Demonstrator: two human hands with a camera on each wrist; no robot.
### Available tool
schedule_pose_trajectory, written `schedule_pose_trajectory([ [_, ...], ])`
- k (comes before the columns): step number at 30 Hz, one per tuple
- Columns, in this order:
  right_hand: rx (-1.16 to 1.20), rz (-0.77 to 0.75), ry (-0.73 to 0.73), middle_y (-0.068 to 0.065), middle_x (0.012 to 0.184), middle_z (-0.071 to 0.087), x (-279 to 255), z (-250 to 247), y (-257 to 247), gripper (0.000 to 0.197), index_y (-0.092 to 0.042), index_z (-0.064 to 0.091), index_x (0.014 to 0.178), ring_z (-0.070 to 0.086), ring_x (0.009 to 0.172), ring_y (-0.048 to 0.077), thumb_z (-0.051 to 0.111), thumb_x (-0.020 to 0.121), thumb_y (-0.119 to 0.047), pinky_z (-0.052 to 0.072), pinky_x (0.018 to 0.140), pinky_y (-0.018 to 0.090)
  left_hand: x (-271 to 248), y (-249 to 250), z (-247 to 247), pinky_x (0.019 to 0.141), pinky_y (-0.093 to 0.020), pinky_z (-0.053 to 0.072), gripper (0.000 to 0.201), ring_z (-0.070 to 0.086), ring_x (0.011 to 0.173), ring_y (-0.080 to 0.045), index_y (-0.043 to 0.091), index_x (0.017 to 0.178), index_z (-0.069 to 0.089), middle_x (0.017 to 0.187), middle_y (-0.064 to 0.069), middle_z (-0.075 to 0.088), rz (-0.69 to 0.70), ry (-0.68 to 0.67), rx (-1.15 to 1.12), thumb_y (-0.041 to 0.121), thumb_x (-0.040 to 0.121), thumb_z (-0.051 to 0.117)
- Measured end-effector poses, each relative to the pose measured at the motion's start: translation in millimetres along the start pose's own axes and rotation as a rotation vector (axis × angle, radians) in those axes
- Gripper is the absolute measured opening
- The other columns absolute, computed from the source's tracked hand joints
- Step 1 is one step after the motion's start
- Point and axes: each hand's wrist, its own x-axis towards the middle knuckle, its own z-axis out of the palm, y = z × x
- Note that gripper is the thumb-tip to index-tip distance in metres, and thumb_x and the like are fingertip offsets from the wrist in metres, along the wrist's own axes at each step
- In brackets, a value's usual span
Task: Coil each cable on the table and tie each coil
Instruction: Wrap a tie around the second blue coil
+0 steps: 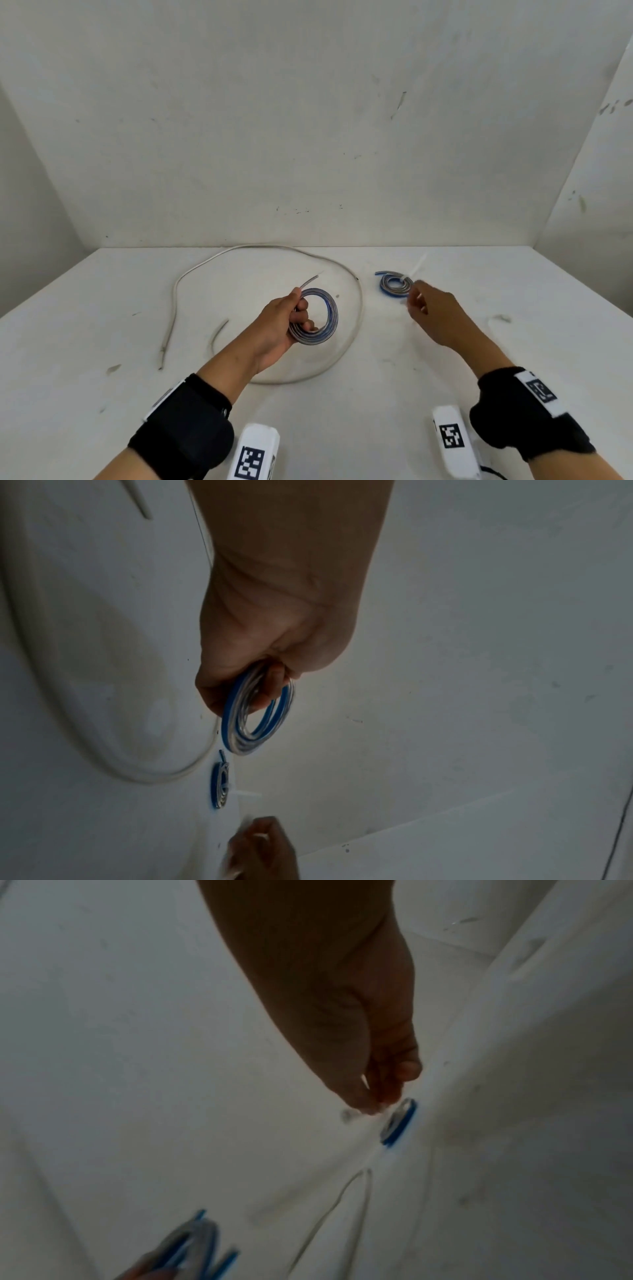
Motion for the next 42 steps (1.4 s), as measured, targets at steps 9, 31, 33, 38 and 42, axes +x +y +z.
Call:
schedule_pose_trajectory([
  [9,0.478,-0.081,0.241,0.004,0.080,0.057,-12.5,4.4,-73.5,0.015,-0.005,0.064,0.081,0.063,0.059,0.018,0.053,0.083,0.005,0.050,0.049,0.014,1.7,-0.9,10.7,0.068,-0.029,0.036,0.038,0.043,0.061,-0.019,0.014,0.073,0.043,0.048,0.008,0.034,0.160,0.143,0.056,0.031,0.103,0.028],
  [31,0.495,-0.047,0.280,-0.003,0.055,0.041,-32.6,21.6,-93.3,0.016,-0.005,0.045,0.074,0.055,0.046,0.012,0.053,0.078,0.008,0.055,0.054,0.031,-14.8,-0.2,24.2,0.054,-0.011,0.038,0.035,0.048,0.064,-0.017,0.015,0.073,0.046,0.064,0.002,0.045,0.455,0.307,0.365,0.029,0.102,0.032],
  [33,0.442,-0.037,0.282,0.000,0.058,0.043,-31.5,27.1,-92.2,0.016,-0.005,0.044,0.074,0.059,0.053,0.025,0.054,0.077,0.007,0.051,0.049,0.024,-17.1,-1.0,29.7,0.051,-0.008,0.035,0.036,0.046,0.061,-0.014,0.016,0.070,0.043,0.062,0.002,0.042,0.482,0.298,0.390,0.026,0.102,0.032],
  [38,0.606,0.014,0.282,0.002,0.060,0.040,-29.7,31.4,-93.1,0.023,-0.009,0.042,0.072,0.062,0.056,0.035,0.051,0.080,0.011,0.050,0.047,0.016,-20.6,-2.4,33.1,0.049,-0.009,0.033,0.037,0.039,0.057,-0.013,0.015,0.068,0.042,0.057,0.002,0.038,0.509,0.277,0.418,0.026,0.102,0.033],
  [42,0.835,-0.030,0.233,0.008,0.064,0.042,-35.4,32.5,-106.4,0.020,-0.007,0.044,0.076,0.070,0.057,0.017,0.048,0.087,0.009,0.061,0.064,0.032,-20.7,-2.6,32.9,0.047,-0.011,0.035,0.049,0.042,0.055,-0.014,0.009,0.072,0.052,0.058,-0.005,0.042,0.430,0.292,0.363,0.039,0.102,0.027],
])
